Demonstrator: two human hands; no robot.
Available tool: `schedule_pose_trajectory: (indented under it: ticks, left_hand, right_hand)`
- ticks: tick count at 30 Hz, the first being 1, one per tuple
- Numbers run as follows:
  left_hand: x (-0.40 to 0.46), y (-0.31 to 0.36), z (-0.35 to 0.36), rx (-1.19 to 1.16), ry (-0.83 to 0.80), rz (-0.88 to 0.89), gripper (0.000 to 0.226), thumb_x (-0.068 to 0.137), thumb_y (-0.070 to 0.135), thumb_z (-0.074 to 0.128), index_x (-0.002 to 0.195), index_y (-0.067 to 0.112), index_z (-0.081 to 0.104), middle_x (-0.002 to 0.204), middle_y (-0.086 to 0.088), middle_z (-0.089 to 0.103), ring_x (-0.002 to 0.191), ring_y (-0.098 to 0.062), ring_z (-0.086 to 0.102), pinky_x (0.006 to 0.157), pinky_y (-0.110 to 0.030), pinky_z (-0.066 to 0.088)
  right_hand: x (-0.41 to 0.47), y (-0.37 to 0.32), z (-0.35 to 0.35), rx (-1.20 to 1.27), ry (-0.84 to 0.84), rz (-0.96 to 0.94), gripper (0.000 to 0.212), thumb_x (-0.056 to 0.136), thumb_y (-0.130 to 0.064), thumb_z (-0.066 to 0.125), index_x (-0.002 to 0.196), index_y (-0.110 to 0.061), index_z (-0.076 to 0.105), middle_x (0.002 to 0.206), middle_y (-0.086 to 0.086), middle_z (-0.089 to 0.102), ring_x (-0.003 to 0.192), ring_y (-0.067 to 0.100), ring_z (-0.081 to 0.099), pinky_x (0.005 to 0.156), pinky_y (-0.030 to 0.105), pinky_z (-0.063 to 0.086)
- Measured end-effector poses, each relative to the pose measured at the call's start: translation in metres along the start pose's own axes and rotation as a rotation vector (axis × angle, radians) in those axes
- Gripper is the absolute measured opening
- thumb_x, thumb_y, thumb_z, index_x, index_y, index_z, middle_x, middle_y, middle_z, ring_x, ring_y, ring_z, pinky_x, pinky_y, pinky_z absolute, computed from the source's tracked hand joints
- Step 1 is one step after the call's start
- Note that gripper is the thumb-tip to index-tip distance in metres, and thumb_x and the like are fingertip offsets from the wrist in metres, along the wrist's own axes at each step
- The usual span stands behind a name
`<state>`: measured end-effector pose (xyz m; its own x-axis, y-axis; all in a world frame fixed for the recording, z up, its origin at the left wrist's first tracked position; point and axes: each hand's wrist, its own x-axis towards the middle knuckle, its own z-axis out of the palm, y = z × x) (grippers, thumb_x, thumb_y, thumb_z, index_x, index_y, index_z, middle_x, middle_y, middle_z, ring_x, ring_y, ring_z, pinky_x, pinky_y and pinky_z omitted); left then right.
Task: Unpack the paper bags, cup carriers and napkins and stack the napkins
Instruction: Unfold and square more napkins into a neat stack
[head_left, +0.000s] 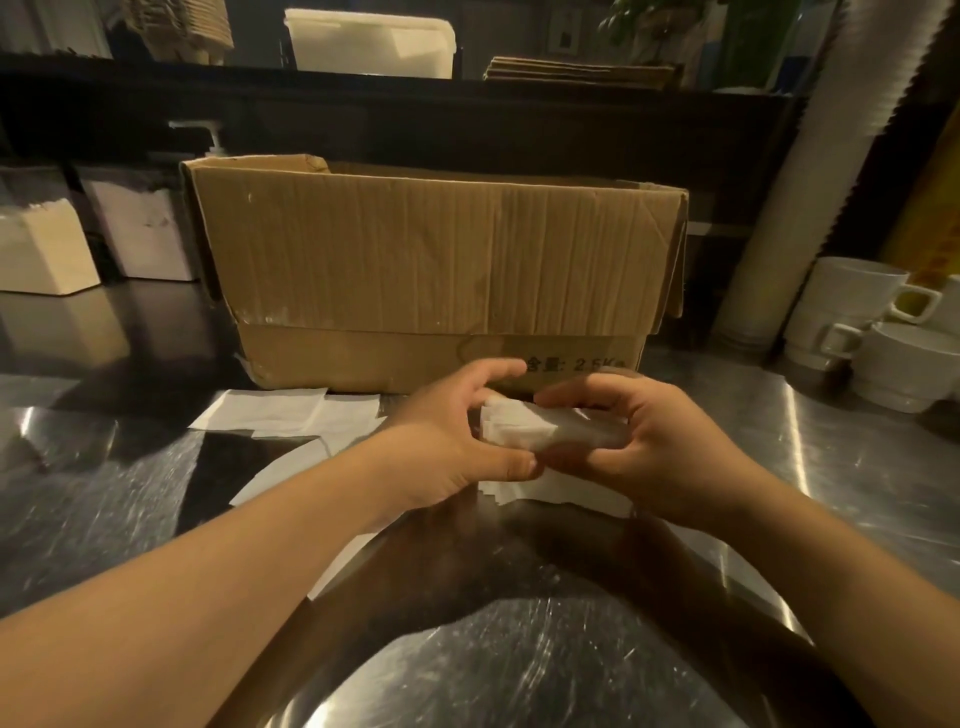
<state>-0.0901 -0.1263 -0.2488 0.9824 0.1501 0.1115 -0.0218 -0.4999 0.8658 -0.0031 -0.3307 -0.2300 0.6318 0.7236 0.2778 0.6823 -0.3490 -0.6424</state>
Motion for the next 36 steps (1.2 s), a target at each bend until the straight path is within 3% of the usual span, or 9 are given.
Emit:
schedule_pose_trajectory:
  ticks: [6,13,17,20,23,27,31,34,36]
  left_hand:
    - [-0.001,-0.001,-0.007,0.069,0.017,-0.038,0.075,0.075,0.023,0.093,0.131,0.056,0.056,0.115,0.023,0.066,0.112,-0.009,0.064,0.100,-0.037,0.056]
    - [0.000,-0.001,-0.007,0.159,-0.150,-0.061,0.121,0.065,0.036,0.098,0.157,0.053,0.020,0.140,0.025,0.056,0.131,-0.007,0.052,0.117,-0.040,0.042]
    - [-0.002,0.001,-0.006,0.152,-0.104,-0.044,0.112,0.072,0.029,0.095,0.157,0.051,0.025,0.133,0.024,0.061,0.122,-0.002,0.058,0.112,-0.035,0.047]
    - [-0.002,0.002,-0.007,0.125,-0.020,-0.067,0.101,0.075,0.028,0.092,0.153,0.053,0.033,0.122,0.021,0.060,0.112,-0.010,0.062,0.105,-0.037,0.053]
    - [-0.001,-0.001,-0.007,0.081,-0.034,-0.089,0.112,0.069,0.037,0.096,0.154,0.055,0.026,0.130,0.020,0.054,0.124,-0.011,0.056,0.111,-0.040,0.048]
    - [0.001,-0.001,-0.005,0.080,-0.083,-0.063,0.126,0.069,0.032,0.096,0.158,0.055,0.011,0.141,0.022,0.056,0.130,-0.007,0.053,0.116,-0.041,0.043]
    - [0.004,-0.001,-0.006,0.111,-0.012,-0.113,0.124,0.069,0.033,0.096,0.158,0.056,0.012,0.138,0.015,0.057,0.123,-0.016,0.060,0.112,-0.045,0.048]
    - [0.003,-0.002,-0.006,0.167,-0.002,-0.099,0.104,0.076,0.034,0.091,0.156,0.052,0.027,0.126,0.019,0.059,0.114,-0.012,0.062,0.106,-0.040,0.052]
    - [0.003,-0.004,-0.007,0.144,0.008,-0.073,0.092,0.079,0.033,0.090,0.151,0.053,0.038,0.127,0.019,0.064,0.111,-0.009,0.065,0.104,-0.037,0.053]
  right_hand:
    - [0.004,0.010,-0.011,-0.001,-0.130,0.169,0.096,0.072,-0.040,0.087,0.150,-0.042,0.031,0.126,-0.022,0.049,0.115,0.001,0.049,0.079,0.008,0.043]
    - [0.003,0.005,-0.004,-0.133,-0.324,0.282,0.132,0.073,-0.049,0.085,0.153,-0.051,-0.019,0.154,-0.011,0.036,0.141,0.016,0.036,0.123,0.039,0.023]
    - [0.003,0.005,0.001,-0.021,-0.256,0.266,0.132,0.072,-0.045,0.084,0.156,-0.046,-0.017,0.121,-0.030,0.046,0.104,-0.009,0.051,0.091,0.004,0.038]
    - [0.003,0.006,-0.004,0.044,-0.184,0.304,0.131,0.068,-0.047,0.084,0.159,-0.041,-0.009,0.123,-0.027,0.049,0.098,-0.011,0.051,0.081,-0.001,0.040]
    - [0.003,-0.001,-0.005,-0.023,-0.248,0.373,0.127,0.078,-0.036,0.084,0.159,-0.039,-0.015,0.155,-0.007,0.038,0.123,0.006,0.044,0.111,0.023,0.034]
    - [0.006,-0.005,0.003,-0.049,-0.239,0.387,0.131,0.076,-0.036,0.087,0.157,-0.041,-0.016,0.158,-0.003,0.037,0.142,0.021,0.039,0.124,0.042,0.023]
    - [0.005,0.000,0.002,0.045,-0.168,0.375,0.102,0.081,-0.034,0.083,0.157,-0.037,0.016,0.120,-0.025,0.049,0.101,-0.004,0.053,0.085,0.008,0.041]
    - [0.004,0.008,0.001,0.049,-0.142,0.369,0.049,0.085,-0.036,0.080,0.126,-0.043,0.053,0.106,-0.025,0.061,0.098,-0.002,0.058,0.073,0.010,0.041]
    - [0.005,0.010,0.000,0.052,-0.145,0.371,0.026,0.089,-0.034,0.077,0.098,-0.047,0.056,0.093,-0.027,0.061,0.088,-0.005,0.057,0.071,0.011,0.041]
